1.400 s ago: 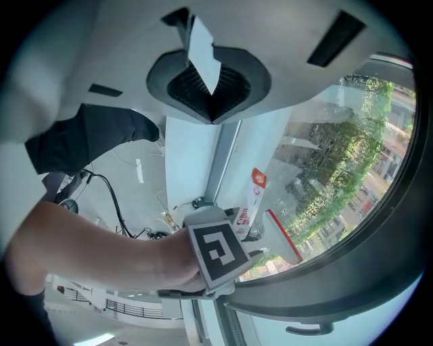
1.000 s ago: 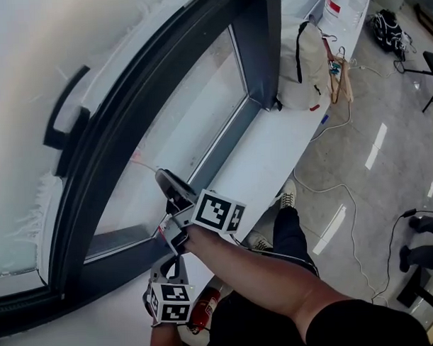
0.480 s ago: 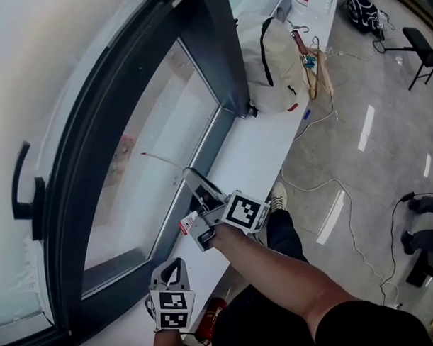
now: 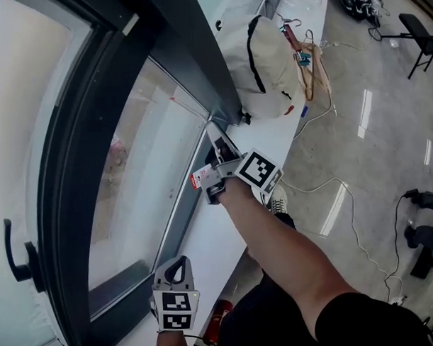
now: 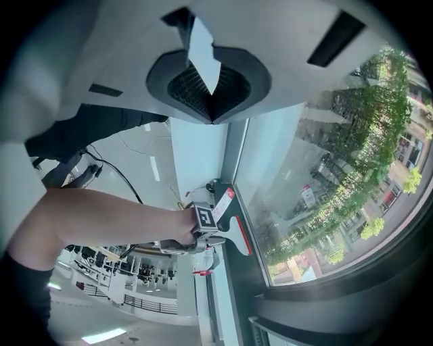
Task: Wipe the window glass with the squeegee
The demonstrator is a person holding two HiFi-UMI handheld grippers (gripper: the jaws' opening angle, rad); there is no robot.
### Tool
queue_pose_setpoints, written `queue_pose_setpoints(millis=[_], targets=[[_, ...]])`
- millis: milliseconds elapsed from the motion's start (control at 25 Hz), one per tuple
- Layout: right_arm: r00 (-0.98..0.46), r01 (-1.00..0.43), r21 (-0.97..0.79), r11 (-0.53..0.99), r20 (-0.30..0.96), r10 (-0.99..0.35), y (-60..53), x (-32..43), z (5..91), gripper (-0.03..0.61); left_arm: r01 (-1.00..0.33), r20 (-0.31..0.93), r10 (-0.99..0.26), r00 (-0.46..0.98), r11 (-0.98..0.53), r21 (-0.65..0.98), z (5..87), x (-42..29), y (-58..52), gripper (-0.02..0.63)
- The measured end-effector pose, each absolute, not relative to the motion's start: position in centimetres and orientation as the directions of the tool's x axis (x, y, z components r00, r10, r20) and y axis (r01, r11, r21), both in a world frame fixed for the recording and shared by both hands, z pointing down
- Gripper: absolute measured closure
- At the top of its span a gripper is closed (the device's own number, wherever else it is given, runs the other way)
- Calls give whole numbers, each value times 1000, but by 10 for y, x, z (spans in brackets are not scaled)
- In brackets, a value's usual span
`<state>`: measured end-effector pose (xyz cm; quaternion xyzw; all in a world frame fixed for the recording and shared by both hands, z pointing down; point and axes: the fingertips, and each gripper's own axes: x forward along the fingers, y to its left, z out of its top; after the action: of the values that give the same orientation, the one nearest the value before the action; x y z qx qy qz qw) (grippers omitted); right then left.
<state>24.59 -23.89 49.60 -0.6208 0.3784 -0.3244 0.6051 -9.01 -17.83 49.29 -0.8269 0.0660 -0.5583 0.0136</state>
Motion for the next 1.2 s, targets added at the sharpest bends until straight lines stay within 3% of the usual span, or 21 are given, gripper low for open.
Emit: queue_pose_setpoints(millis=[480,1200], targets=[[507,-80,-996,39,-75,-859,-288,300,515,486,-136,937,-110,330,-988,-69,504,-72,-193,614],[477,-39,-994,102,-108,-872,-285,253,512,486,-157,937,-119,327,-985,-70,503,-93,-188,614]])
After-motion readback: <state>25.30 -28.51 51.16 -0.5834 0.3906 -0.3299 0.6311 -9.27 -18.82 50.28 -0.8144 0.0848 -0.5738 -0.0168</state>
